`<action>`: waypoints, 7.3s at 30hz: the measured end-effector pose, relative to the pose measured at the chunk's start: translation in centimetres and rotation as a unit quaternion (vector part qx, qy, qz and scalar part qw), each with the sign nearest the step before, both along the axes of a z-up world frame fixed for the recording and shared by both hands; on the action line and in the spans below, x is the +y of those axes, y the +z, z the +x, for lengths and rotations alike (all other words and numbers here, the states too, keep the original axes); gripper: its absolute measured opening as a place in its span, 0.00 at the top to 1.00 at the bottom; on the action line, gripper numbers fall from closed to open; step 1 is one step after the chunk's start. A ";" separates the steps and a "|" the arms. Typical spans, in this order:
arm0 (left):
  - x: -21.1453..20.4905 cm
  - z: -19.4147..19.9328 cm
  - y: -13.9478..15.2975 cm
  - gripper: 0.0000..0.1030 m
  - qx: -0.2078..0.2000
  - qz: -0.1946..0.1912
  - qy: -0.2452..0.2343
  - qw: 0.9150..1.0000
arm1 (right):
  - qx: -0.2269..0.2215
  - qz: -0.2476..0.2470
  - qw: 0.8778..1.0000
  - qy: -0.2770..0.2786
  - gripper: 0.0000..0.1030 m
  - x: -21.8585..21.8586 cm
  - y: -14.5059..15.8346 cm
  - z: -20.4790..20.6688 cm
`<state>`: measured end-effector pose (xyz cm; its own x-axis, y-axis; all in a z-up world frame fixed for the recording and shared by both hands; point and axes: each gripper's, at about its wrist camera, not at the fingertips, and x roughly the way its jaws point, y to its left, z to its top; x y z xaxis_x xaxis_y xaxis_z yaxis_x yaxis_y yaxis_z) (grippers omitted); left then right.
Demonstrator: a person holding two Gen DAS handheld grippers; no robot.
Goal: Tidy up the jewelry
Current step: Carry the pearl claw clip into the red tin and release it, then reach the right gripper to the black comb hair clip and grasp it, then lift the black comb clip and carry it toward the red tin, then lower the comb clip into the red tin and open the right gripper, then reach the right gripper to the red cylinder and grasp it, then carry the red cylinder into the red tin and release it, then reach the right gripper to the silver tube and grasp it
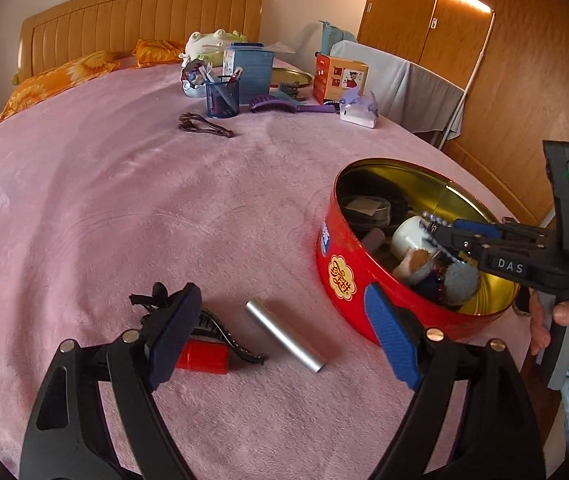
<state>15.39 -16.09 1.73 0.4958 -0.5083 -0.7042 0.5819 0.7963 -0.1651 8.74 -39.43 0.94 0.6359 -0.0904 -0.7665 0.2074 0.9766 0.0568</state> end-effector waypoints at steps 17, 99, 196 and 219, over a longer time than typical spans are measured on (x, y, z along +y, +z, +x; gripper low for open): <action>13.2 -0.1 -2.2 0.20 -0.008 0.048 0.133 0.990 | -0.066 0.027 0.987 0.147 0.10 11.9 3.4 1.9; 11.9 -3.0 -2.1 0.20 -0.027 0.067 0.111 0.991 | -0.068 0.046 0.976 0.204 0.09 15.6 1.7 1.5; 14.7 -4.0 -1.7 0.15 -0.026 0.030 0.137 0.990 | 0.011 0.034 0.975 0.219 0.07 18.2 -1.7 2.2; 14.8 -3.9 -2.8 0.13 -0.015 0.050 0.122 0.991 | 0.085 0.033 0.975 0.203 0.53 18.7 -7.3 6.1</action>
<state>11.50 -1.29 -1.10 0.6169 -0.2989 -0.7281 0.3735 0.9254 -0.0633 14.80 -20.76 -6.40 0.4723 0.1944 -0.8597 -0.1833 0.9757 0.1199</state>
